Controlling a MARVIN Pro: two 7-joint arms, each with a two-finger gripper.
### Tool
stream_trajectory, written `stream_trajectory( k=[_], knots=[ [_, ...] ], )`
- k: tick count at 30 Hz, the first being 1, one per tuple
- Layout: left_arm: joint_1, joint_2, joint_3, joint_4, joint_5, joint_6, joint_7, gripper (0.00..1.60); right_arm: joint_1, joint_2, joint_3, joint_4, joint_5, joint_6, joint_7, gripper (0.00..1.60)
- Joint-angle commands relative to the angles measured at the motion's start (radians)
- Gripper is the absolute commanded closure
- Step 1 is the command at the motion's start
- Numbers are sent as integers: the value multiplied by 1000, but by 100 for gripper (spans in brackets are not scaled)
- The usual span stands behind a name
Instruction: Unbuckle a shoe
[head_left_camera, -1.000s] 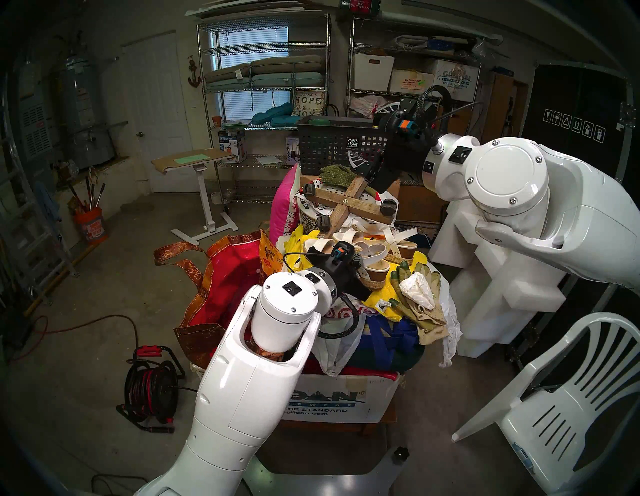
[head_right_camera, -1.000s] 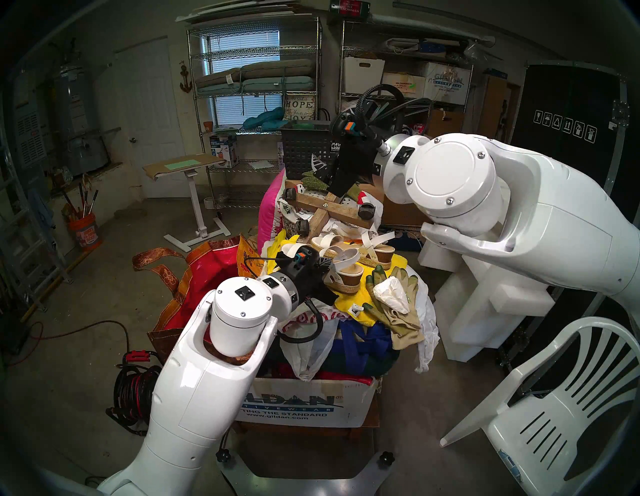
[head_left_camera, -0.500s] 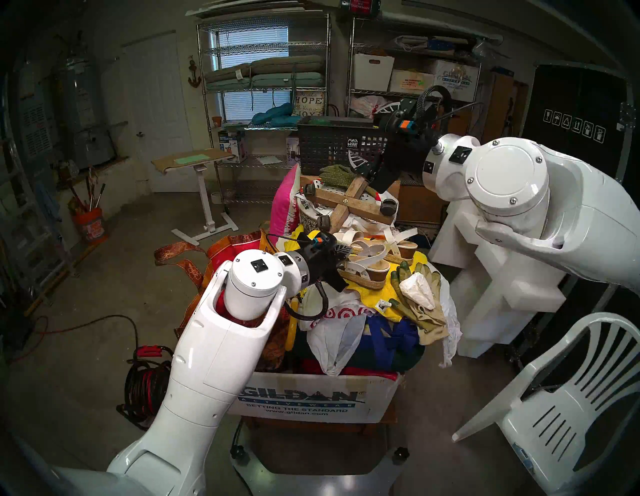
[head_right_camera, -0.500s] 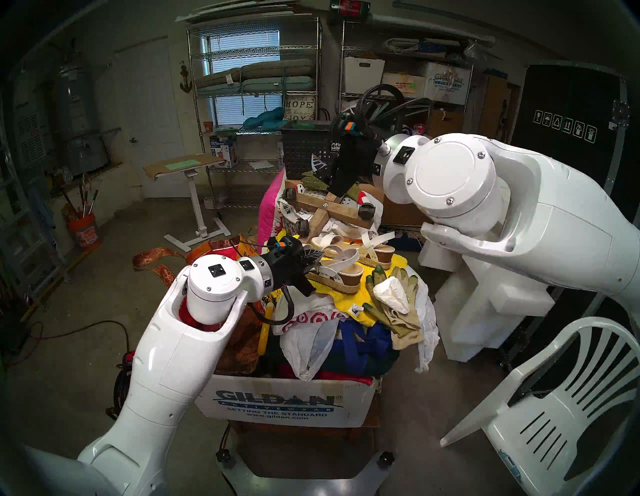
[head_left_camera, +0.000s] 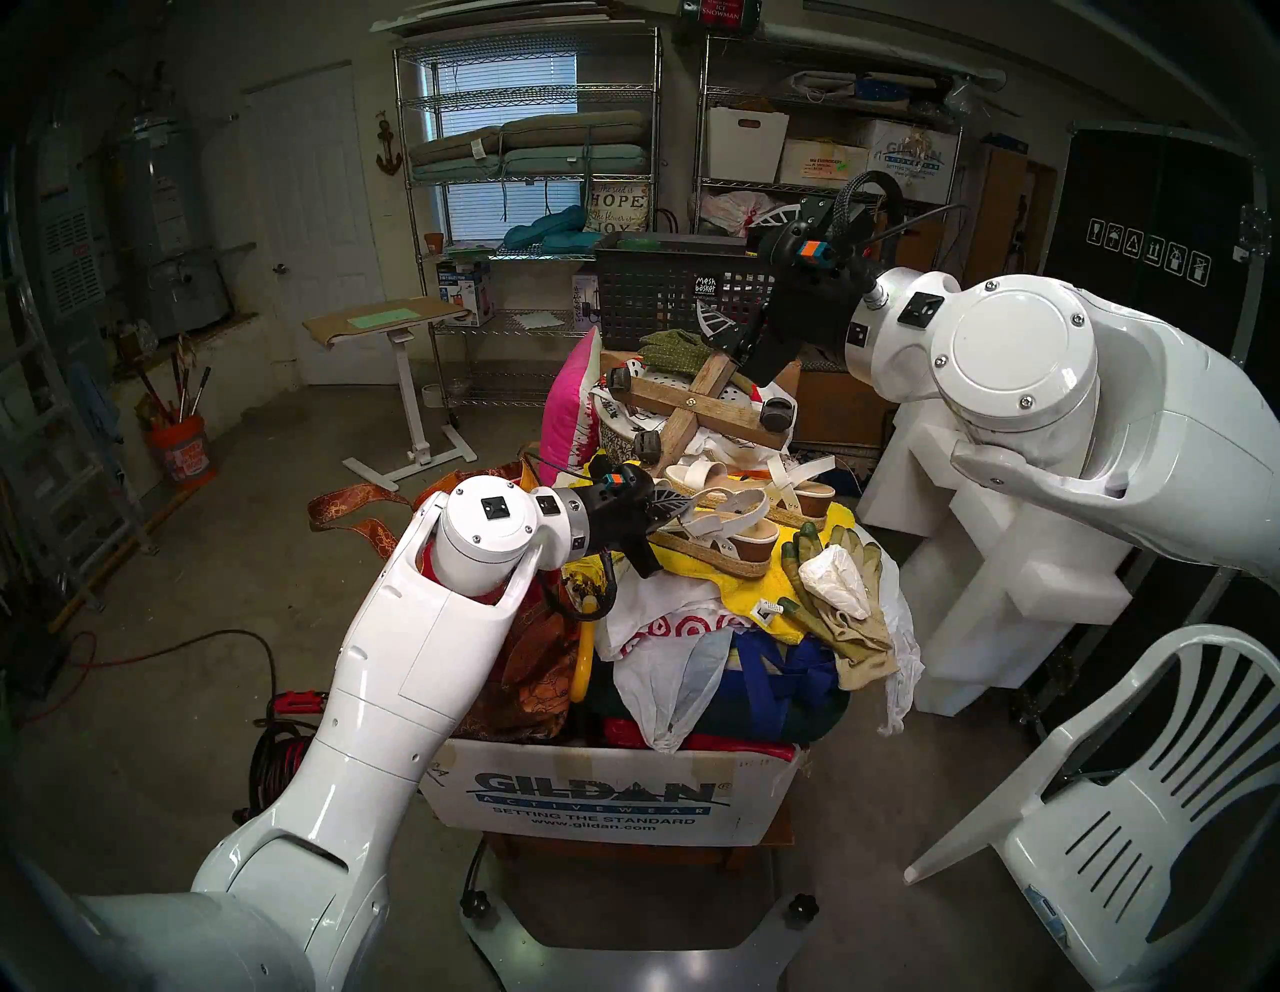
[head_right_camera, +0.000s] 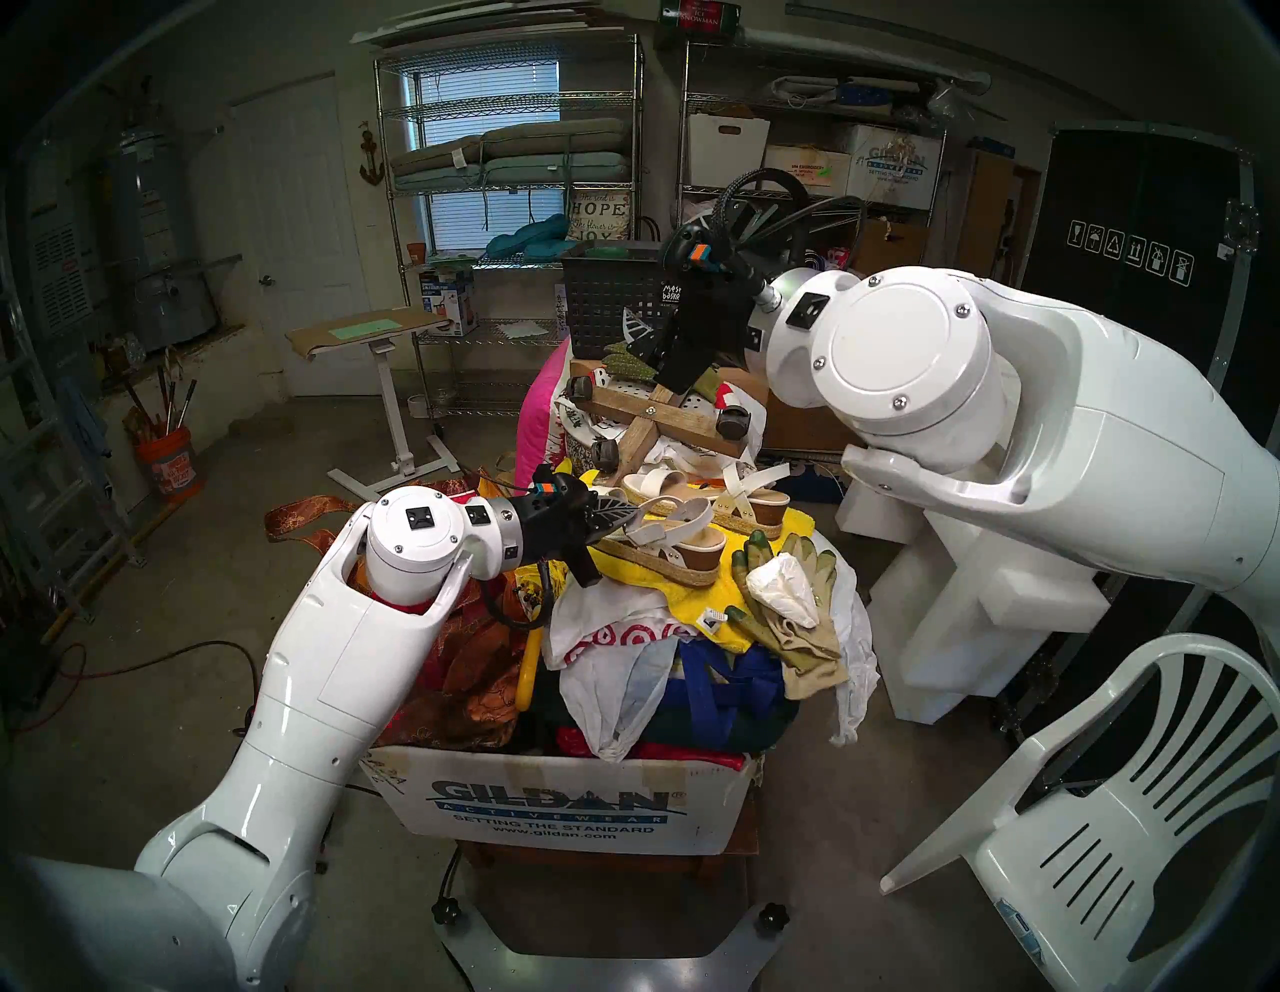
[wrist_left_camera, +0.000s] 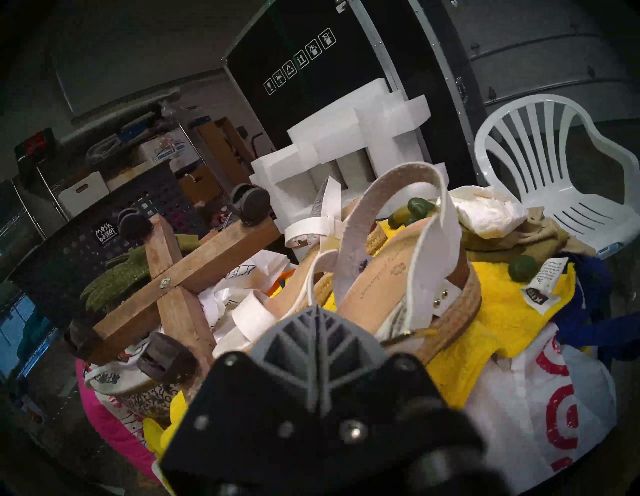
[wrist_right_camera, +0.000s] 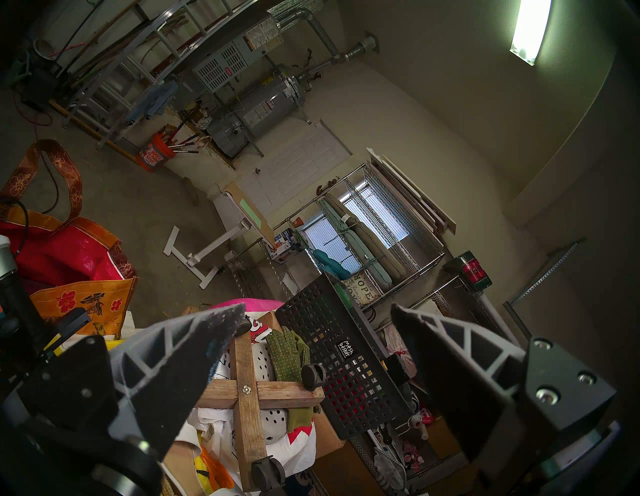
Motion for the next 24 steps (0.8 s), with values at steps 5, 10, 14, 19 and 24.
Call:
stream_trajectory(
  k=[5, 10, 14, 19, 24],
  knots=[
    [-146, -27, -22, -18, -7, -82, -65, 160, 14, 2, 16, 2, -1, -3, -5, 0],
    [-198, 11, -20, -17, -28, -78, -184, 160, 15, 2, 16, 2, 0, -3, -6, 0],
    [-208, 36, -3, -13, -16, -55, -242, 131, 15, 2, 17, 2, 1, -3, -7, 0],
    [-237, 62, 23, -11, 19, 4, -315, 63, 15, 2, 17, 2, 1, -2, -7, 0],
    [-245, 76, 52, -3, 57, 3, -341, 68, 14, 1, 18, 2, 2, -2, -7, 0]
  ],
)
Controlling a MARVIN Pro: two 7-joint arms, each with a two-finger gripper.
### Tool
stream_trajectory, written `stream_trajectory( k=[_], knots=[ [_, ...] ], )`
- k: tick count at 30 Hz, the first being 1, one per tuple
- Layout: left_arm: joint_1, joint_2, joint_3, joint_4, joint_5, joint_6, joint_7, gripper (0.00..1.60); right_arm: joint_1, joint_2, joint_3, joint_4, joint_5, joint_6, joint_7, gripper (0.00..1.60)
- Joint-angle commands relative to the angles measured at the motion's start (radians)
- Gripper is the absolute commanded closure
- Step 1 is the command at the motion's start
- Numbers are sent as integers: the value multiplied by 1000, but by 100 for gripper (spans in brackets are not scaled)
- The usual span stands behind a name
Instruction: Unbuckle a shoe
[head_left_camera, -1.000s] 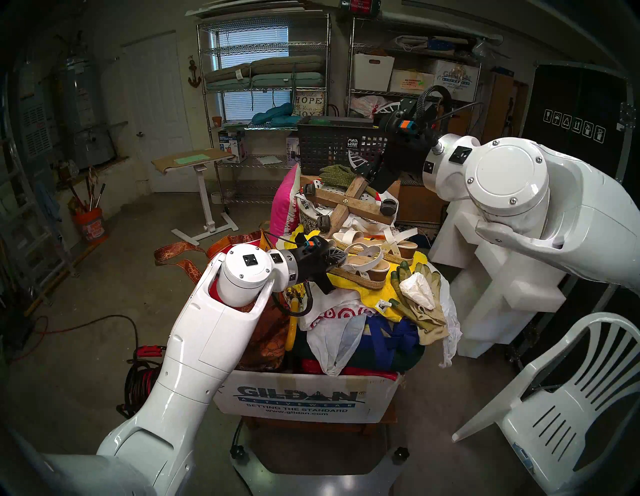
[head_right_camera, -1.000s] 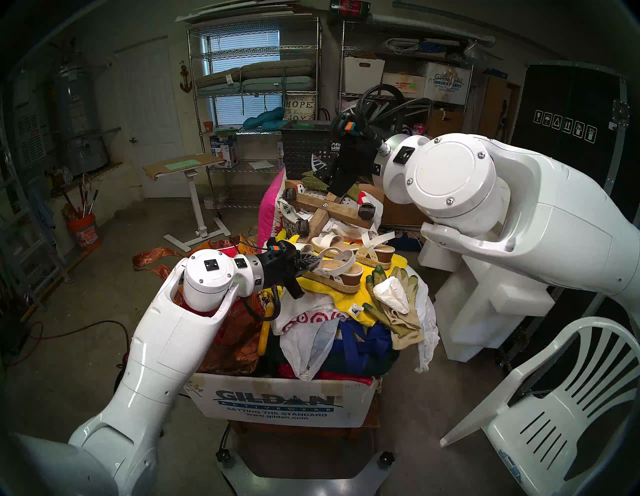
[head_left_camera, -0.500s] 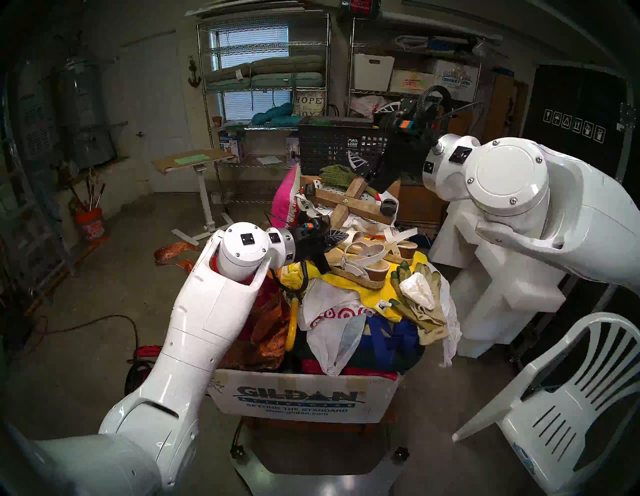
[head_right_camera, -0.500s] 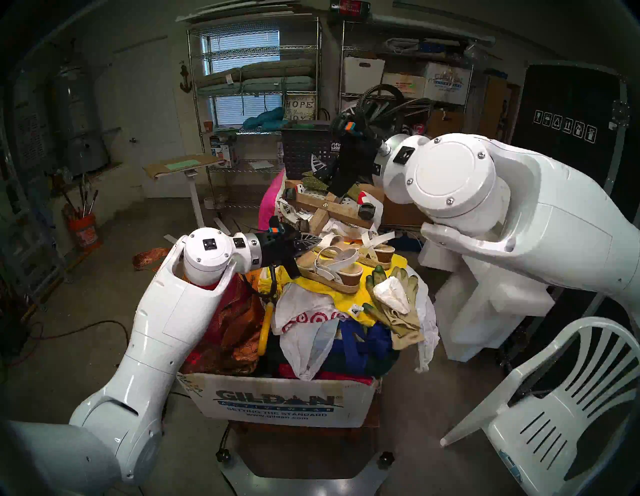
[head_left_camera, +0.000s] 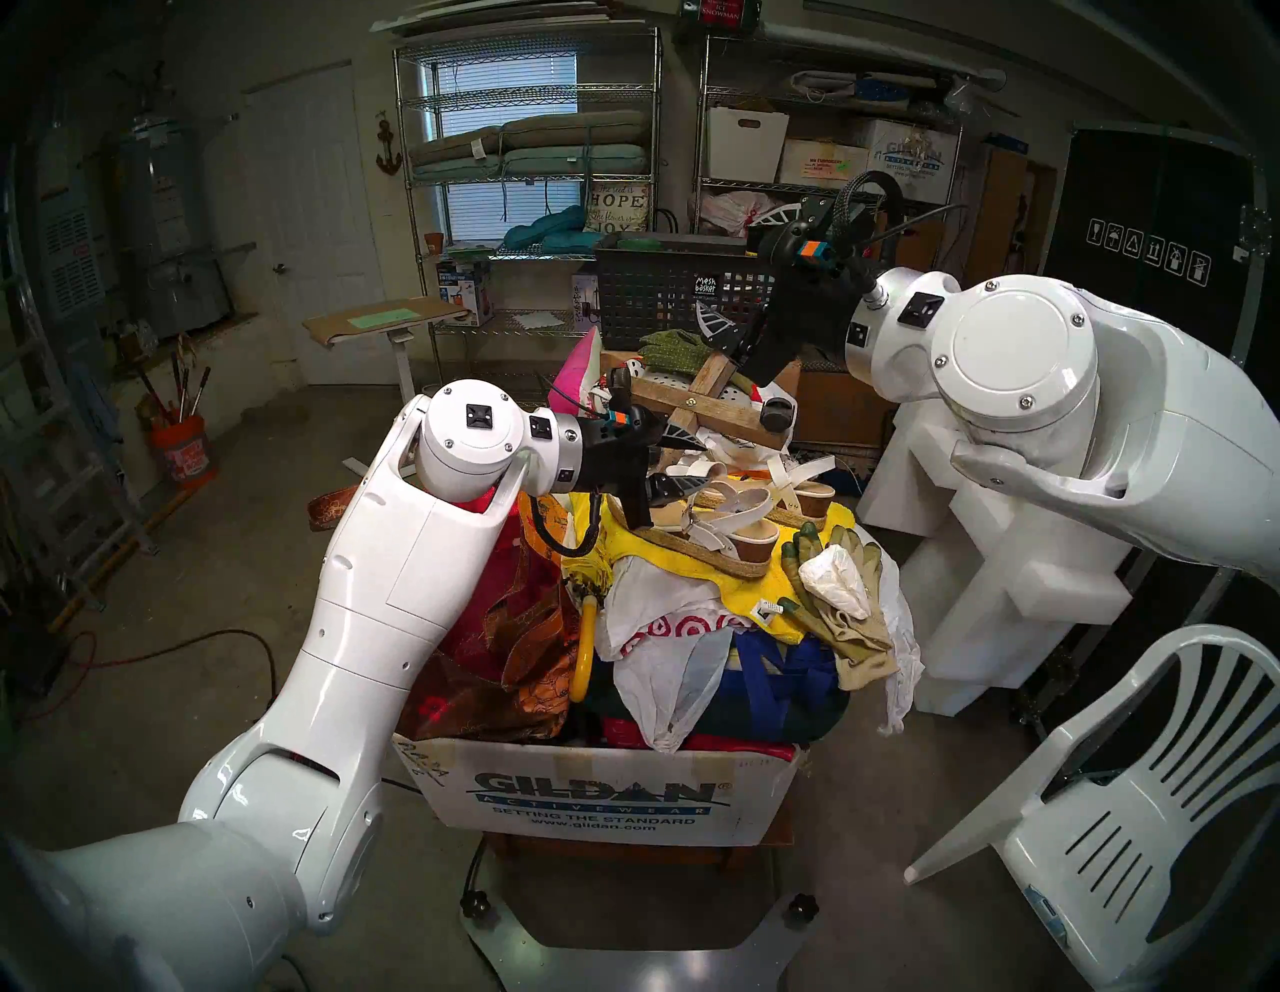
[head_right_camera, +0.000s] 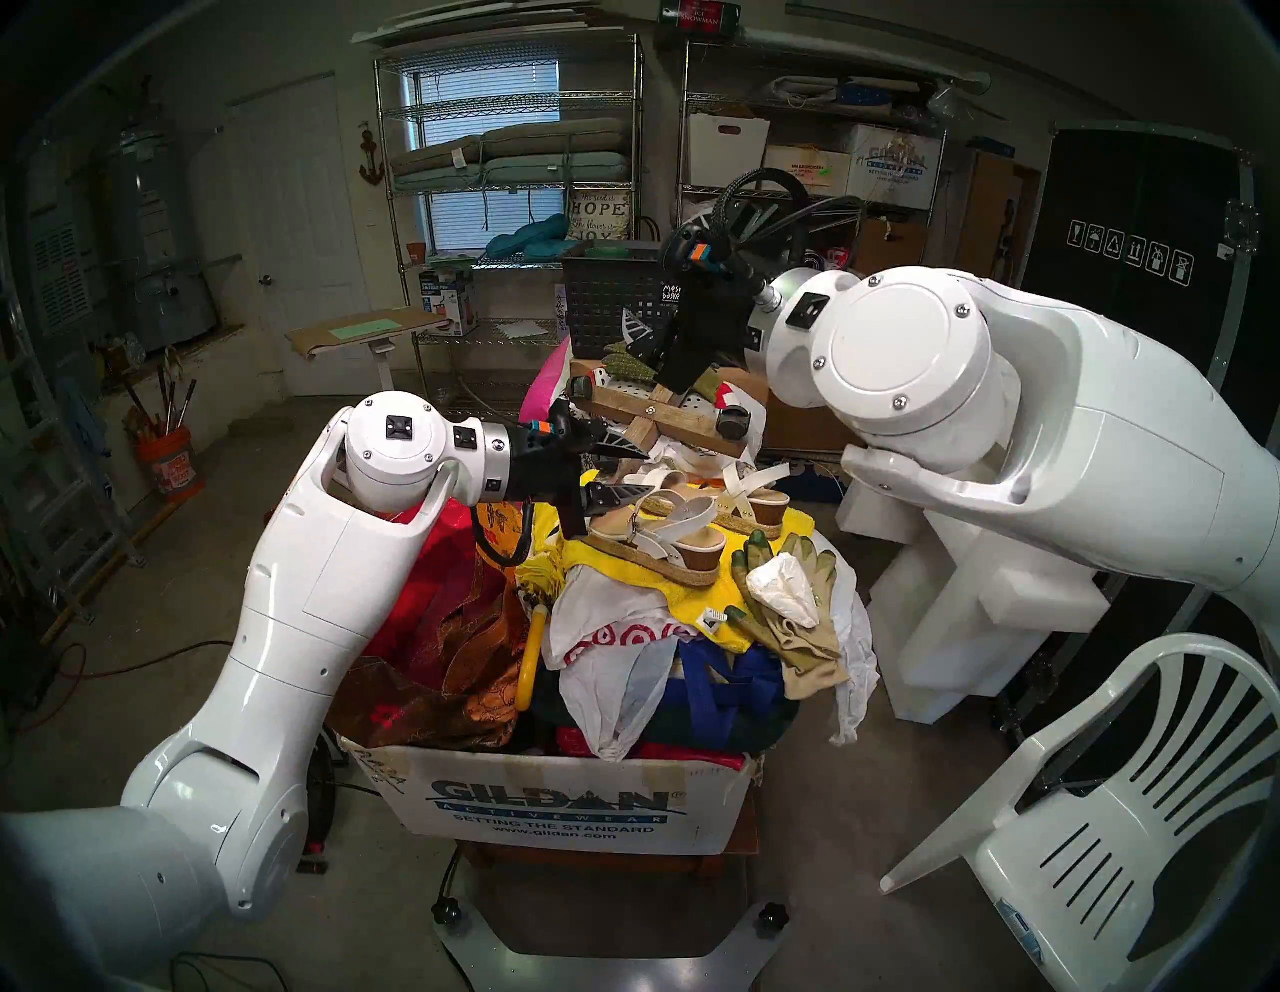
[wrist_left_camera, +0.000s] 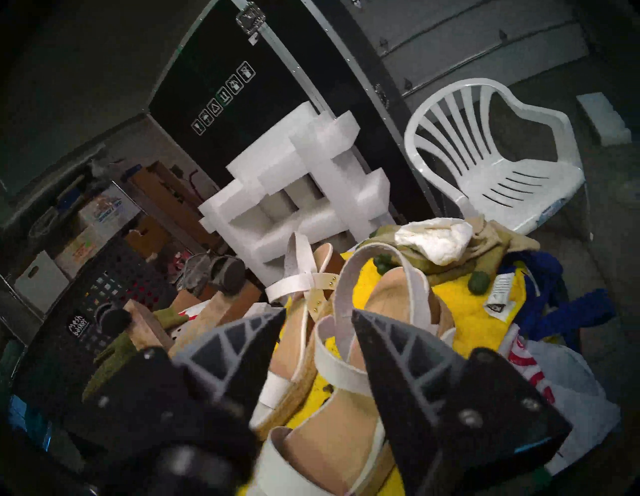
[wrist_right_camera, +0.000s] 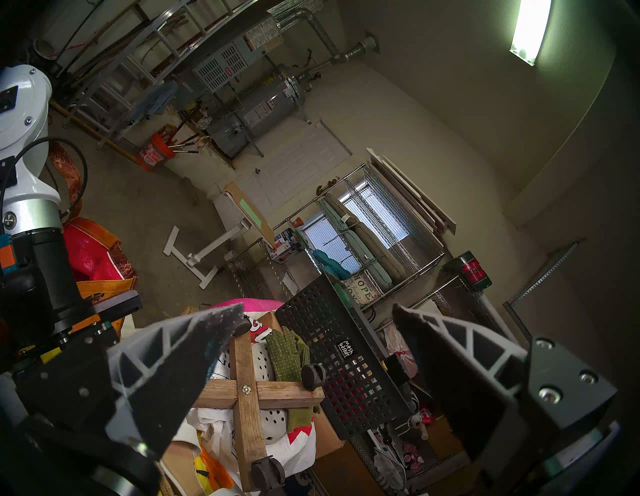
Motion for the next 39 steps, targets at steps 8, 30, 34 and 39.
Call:
stream_trajectory(
  k=[8, 30, 34, 39],
  knots=[
    [-27, 19, -21, -70, 5, 125, -74, 64, 15, 2, 17, 2, 2, -2, -7, 0],
    [135, -32, 34, -301, 45, 205, -20, 51, 14, 2, 17, 2, 2, -2, -7, 0],
    [146, -39, 68, -306, 79, 219, 10, 85, 14, 1, 18, 2, 2, -2, -7, 0],
    [157, -43, 94, -286, 112, 183, 60, 85, 14, 1, 18, 2, 2, -2, -8, 0]
  ],
)
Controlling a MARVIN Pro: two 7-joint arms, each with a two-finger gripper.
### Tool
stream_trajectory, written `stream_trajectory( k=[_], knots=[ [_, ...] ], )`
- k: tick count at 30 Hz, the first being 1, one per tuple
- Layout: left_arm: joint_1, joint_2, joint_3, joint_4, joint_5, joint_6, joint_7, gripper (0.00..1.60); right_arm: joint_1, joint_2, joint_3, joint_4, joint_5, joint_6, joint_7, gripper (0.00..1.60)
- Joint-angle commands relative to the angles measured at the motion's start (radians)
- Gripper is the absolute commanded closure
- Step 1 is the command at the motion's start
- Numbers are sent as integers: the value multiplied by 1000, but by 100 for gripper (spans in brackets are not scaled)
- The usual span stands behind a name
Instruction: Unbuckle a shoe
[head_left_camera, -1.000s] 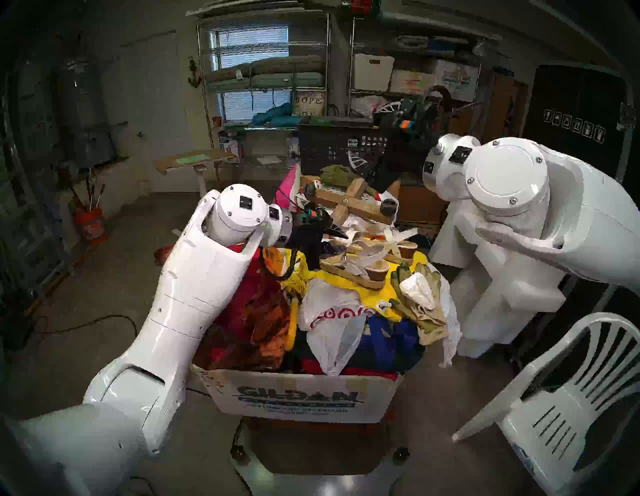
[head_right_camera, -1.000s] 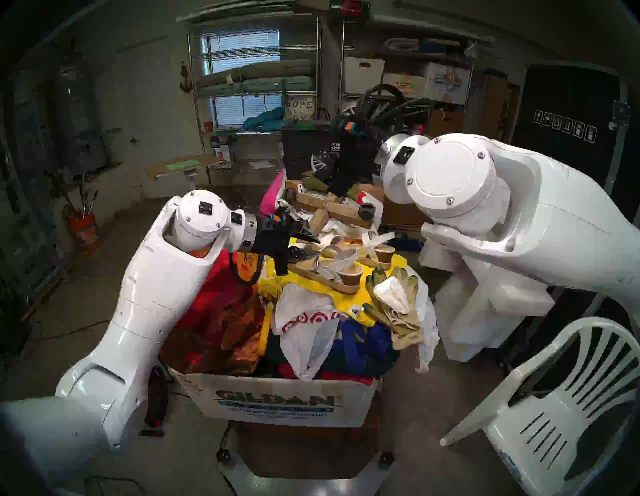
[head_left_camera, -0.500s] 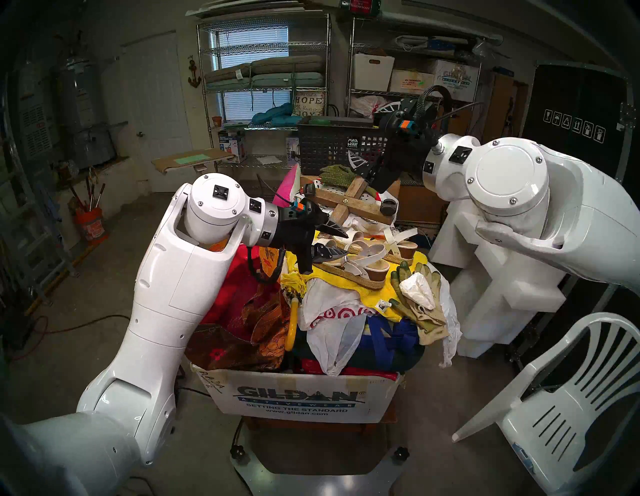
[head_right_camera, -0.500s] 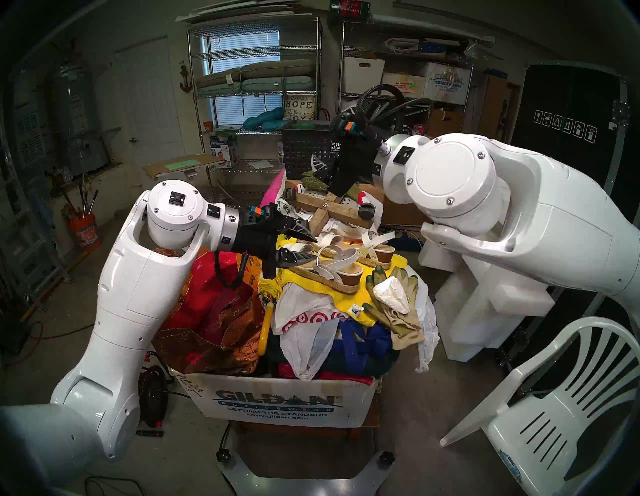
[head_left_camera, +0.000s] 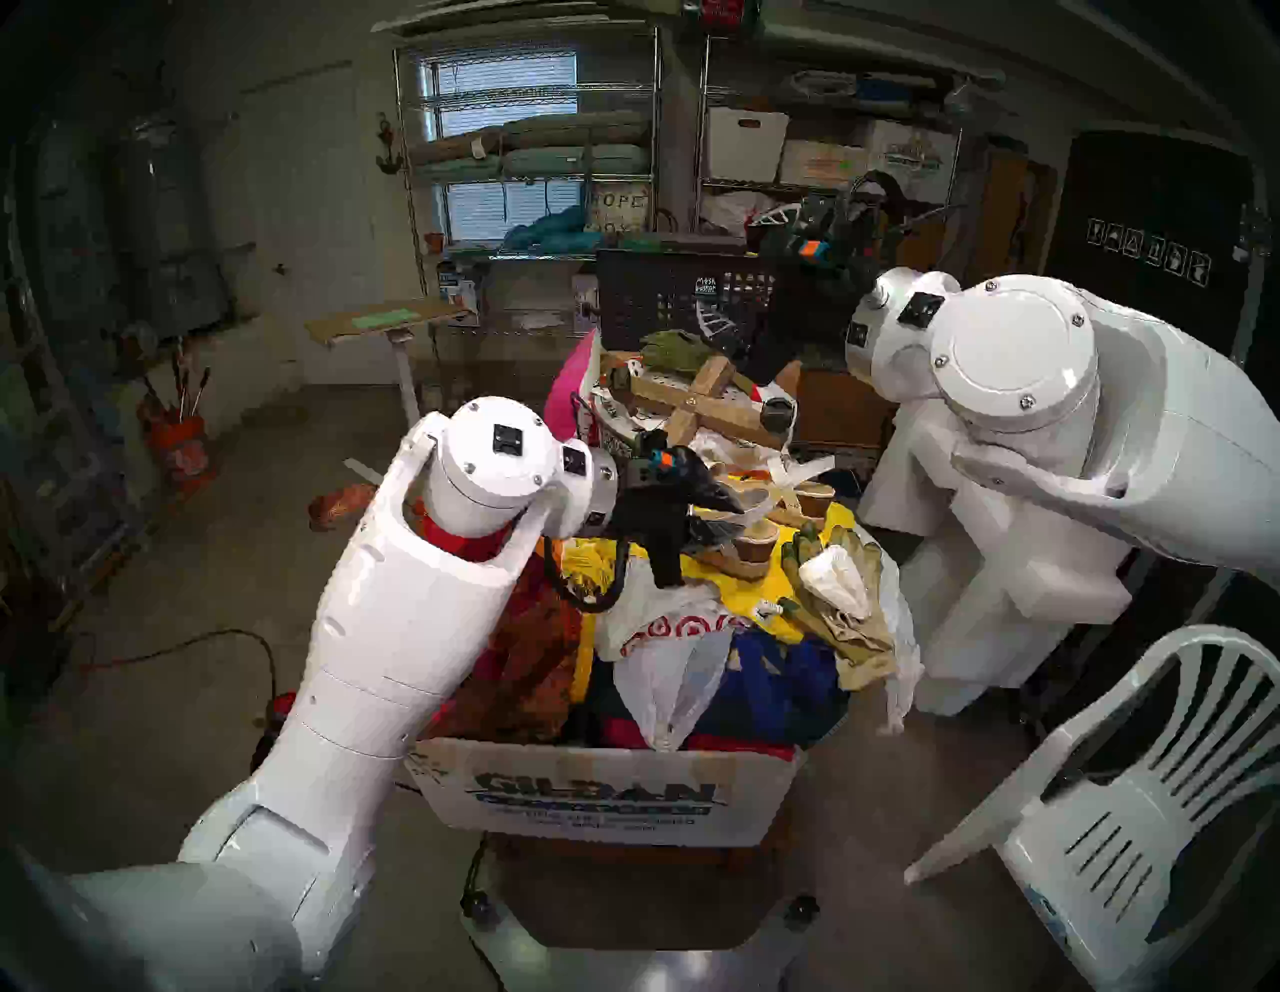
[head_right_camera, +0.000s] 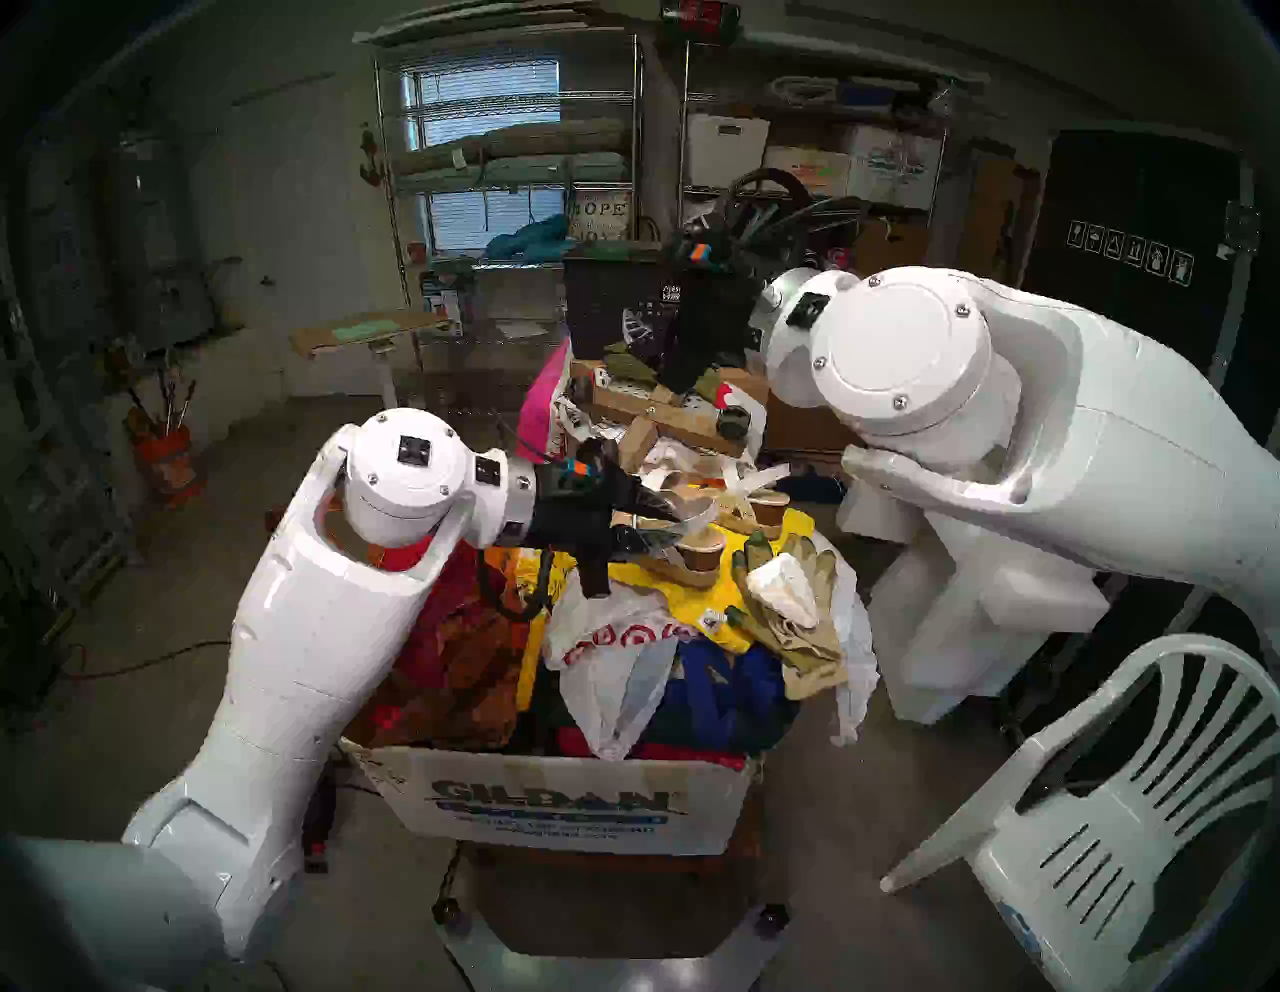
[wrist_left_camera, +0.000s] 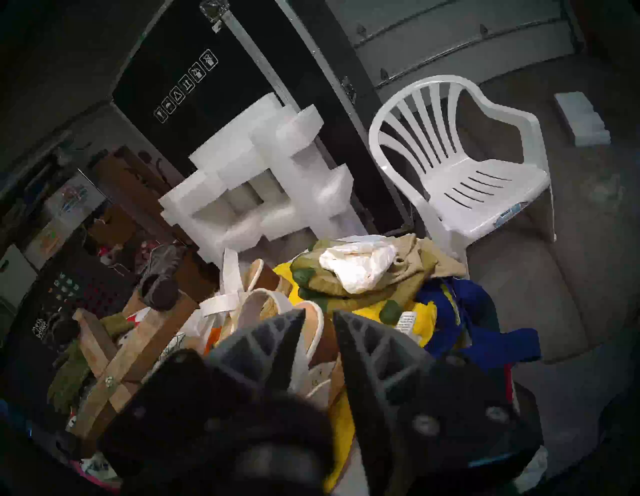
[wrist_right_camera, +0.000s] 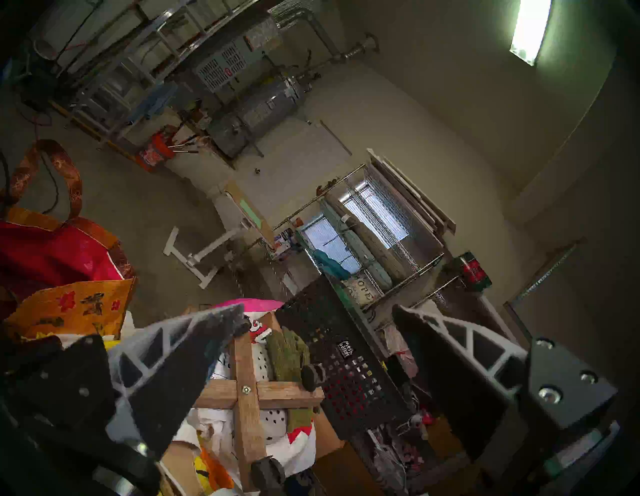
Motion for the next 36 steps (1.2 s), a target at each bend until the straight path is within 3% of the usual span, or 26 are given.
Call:
stream_trajectory(
  k=[1, 2, 5, 7, 10, 11, 13, 23, 30, 33, 36],
  knots=[
    [8, -33, 21, -4, 35, -30, 74, 83, 14, 1, 17, 2, 2, -2, -7, 0],
    [8, -34, 24, 0, 40, -33, 83, 78, 14, 1, 18, 2, 2, -2, -7, 0],
    [1, -48, 26, 17, 44, -23, 97, 31, 14, 1, 18, 2, 2, -2, -7, 0],
    [3, -53, 23, 15, 50, -30, 116, 67, 14, 1, 17, 2, 2, -2, -7, 0],
    [-6, -55, 17, 22, 48, -16, 113, 60, 14, 1, 17, 2, 2, -2, -7, 0],
    [-8, -54, 16, 26, 48, -19, 113, 70, 14, 1, 18, 2, 2, -2, -7, 0],
    [-12, -54, 20, 37, 60, -23, 119, 72, 14, 1, 18, 2, 2, -2, -7, 0],
    [3, -61, 46, 55, 78, -73, 136, 67, 14, 1, 18, 2, 2, -2, -7, 0],
    [3, -71, 73, 79, 104, -94, 170, 75, 14, 1, 18, 2, 2, -2, -7, 0],
    [2, -73, 82, 101, 121, -110, 196, 65, 14, 1, 18, 2, 2, -2, -7, 0],
    [-15, -87, 74, 129, 130, -96, 217, 81, 14, 1, 18, 2, 2, -2, -7, 0]
  ],
)
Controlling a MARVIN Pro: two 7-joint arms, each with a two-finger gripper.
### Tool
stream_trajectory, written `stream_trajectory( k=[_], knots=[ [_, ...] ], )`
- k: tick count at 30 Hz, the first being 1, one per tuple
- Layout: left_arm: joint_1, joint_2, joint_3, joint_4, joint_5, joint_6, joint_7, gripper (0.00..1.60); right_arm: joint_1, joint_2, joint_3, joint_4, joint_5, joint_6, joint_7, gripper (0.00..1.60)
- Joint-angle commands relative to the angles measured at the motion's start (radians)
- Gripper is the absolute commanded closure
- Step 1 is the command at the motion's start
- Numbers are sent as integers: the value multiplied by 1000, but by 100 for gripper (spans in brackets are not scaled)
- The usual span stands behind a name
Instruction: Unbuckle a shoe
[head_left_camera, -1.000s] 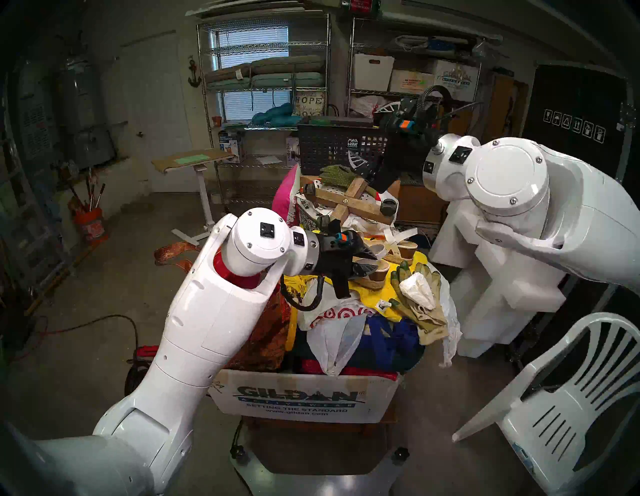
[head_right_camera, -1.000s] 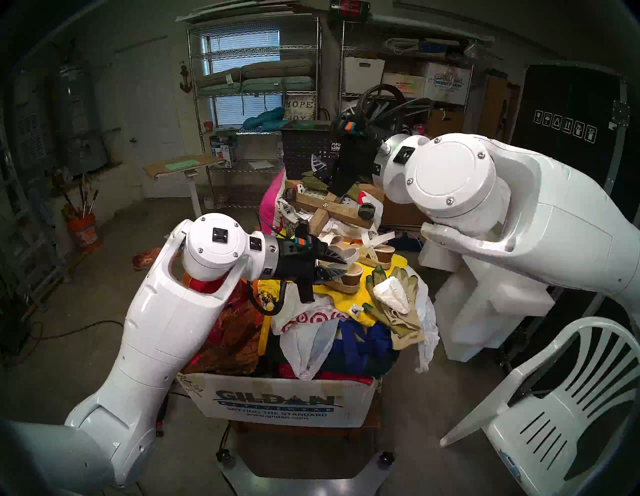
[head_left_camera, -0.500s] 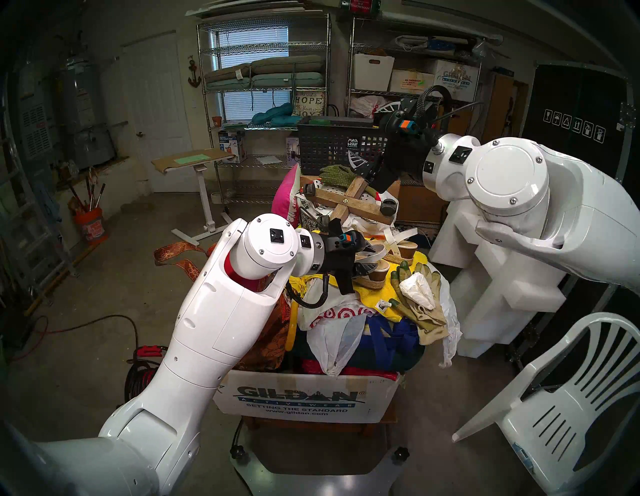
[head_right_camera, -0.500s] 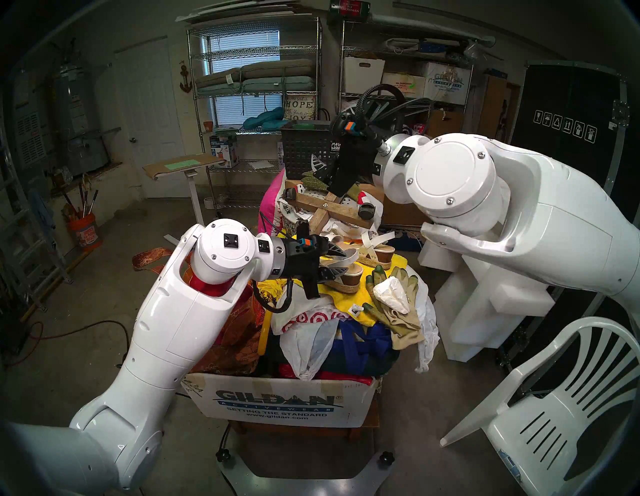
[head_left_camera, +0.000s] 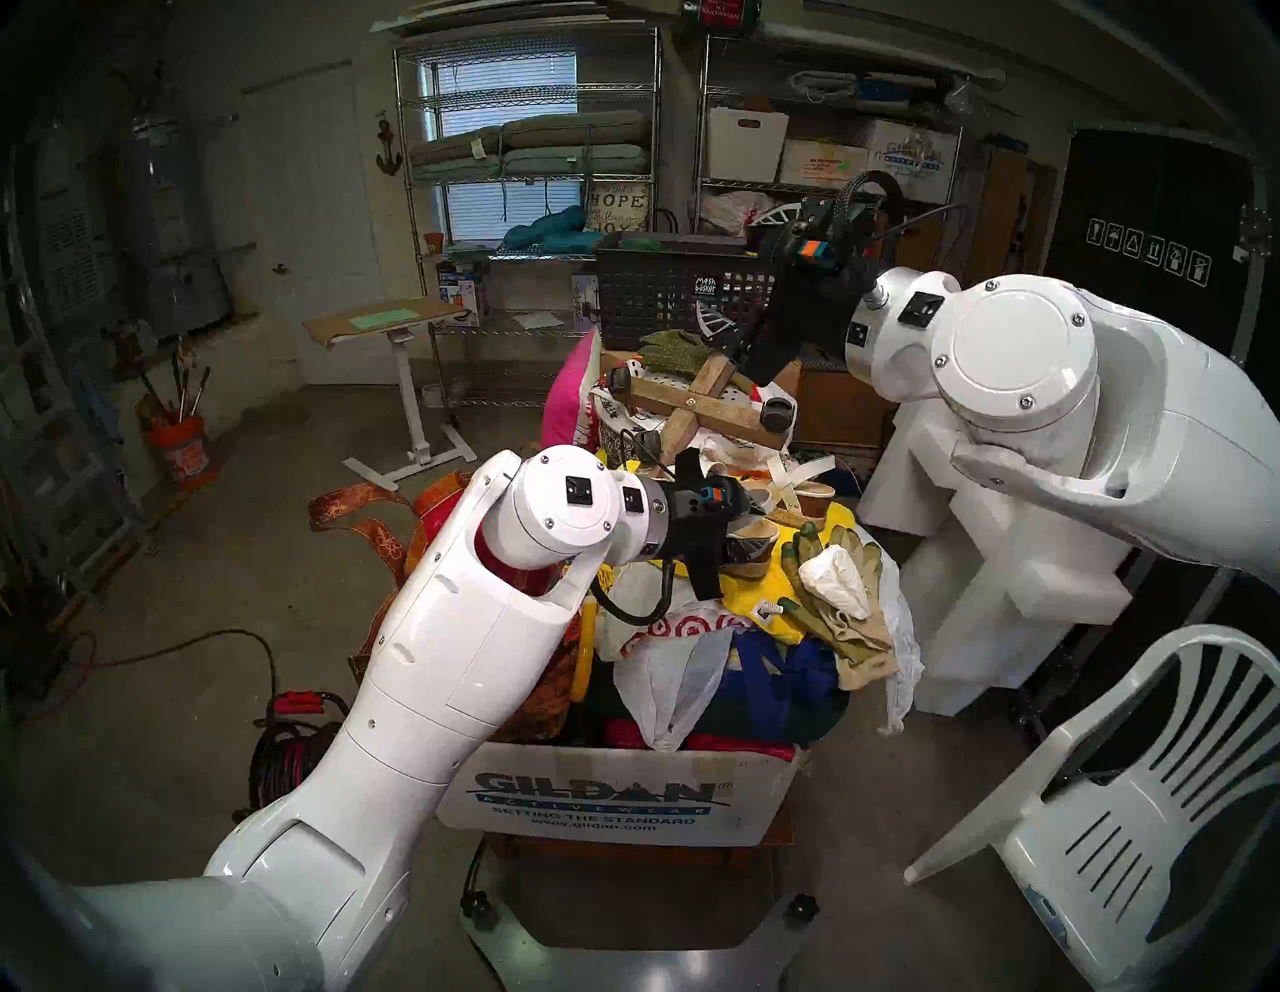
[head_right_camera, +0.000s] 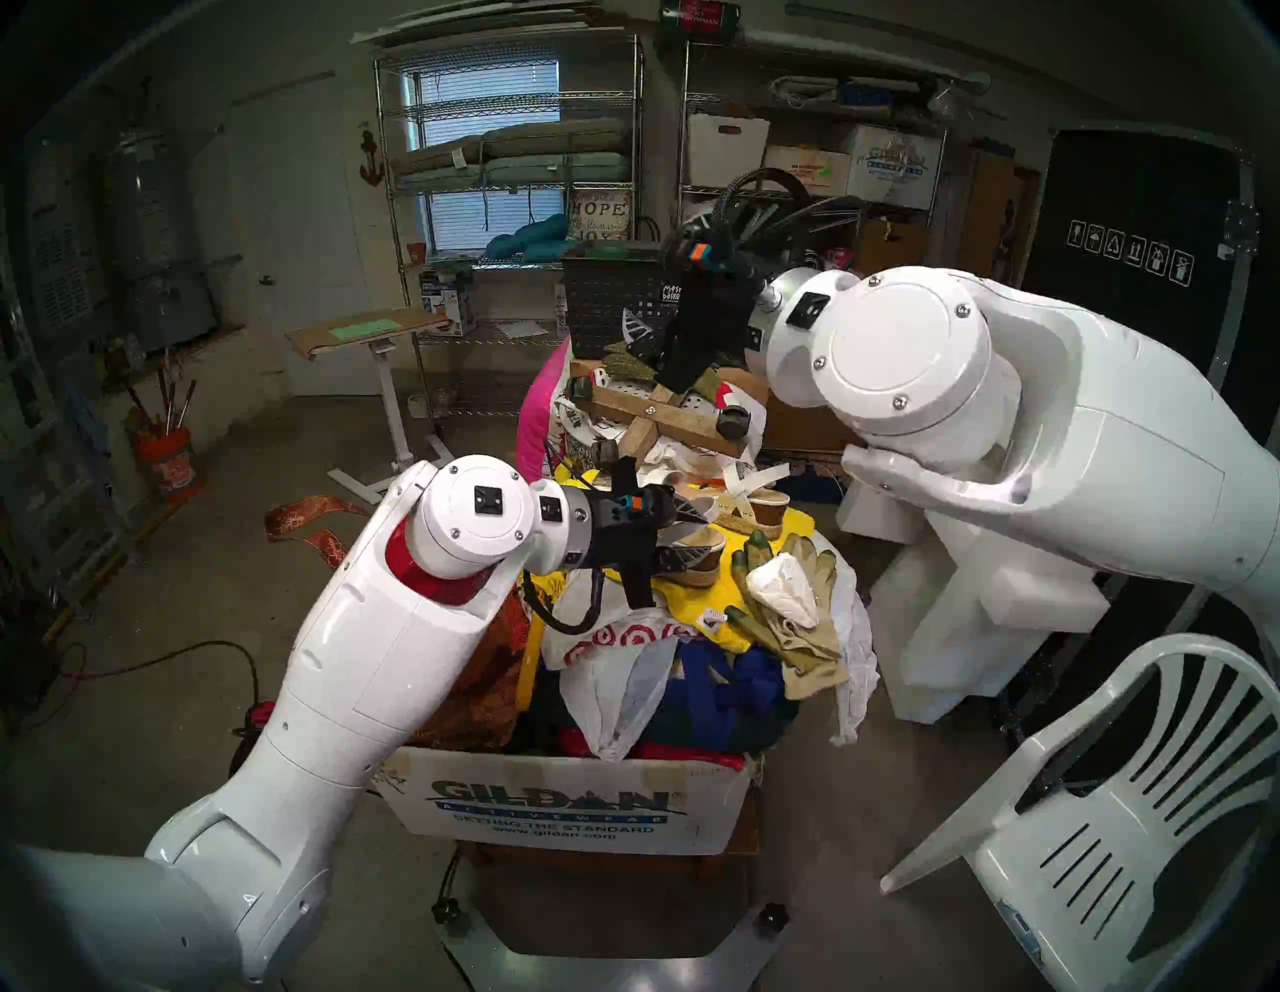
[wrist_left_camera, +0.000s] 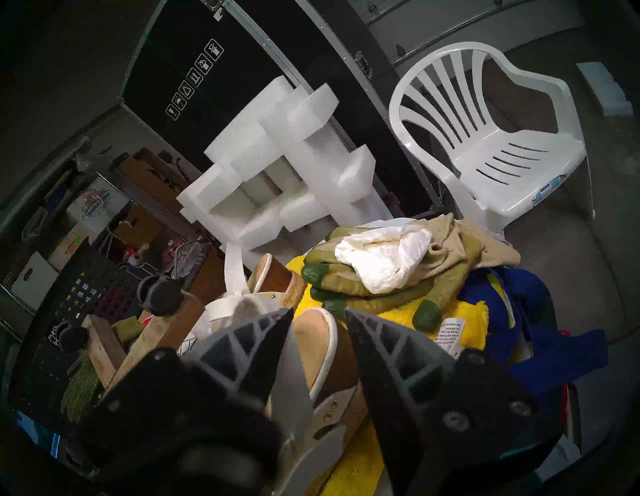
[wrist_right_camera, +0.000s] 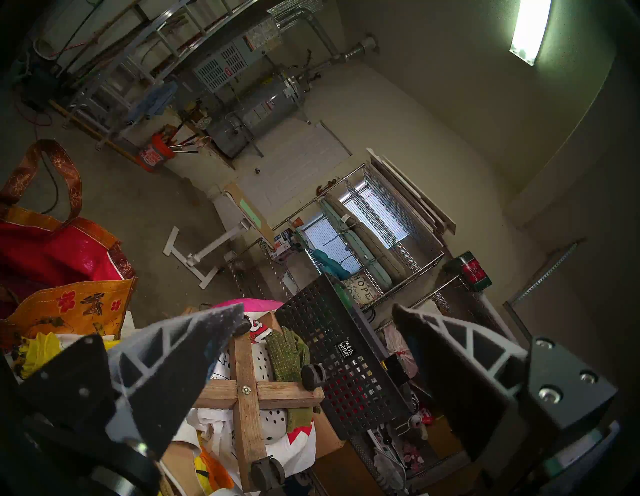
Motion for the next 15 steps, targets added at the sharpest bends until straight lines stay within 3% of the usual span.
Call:
stream_trajectory(
  k=[1, 2, 6, 8, 15],
  knots=[
    [-32, -32, -17, 35, 9, -10, 52, 78, 14, 1, 17, 2, 2, -2, -7, 0],
    [-40, -30, -27, 35, -7, -21, 39, 75, 15, 1, 17, 2, 2, -2, -7, 0],
    [-57, -31, -52, 16, -22, 0, 18, 84, 15, 2, 17, 2, 1, -2, -6, 0],
    [-64, -33, -64, 9, -37, 14, 0, 69, 15, 2, 17, 2, 1, -2, -6, 0],
    [-68, -29, -76, 0, -41, 27, -21, 68, 14, 1, 17, 2, 2, -2, -7, 0]
  ],
)
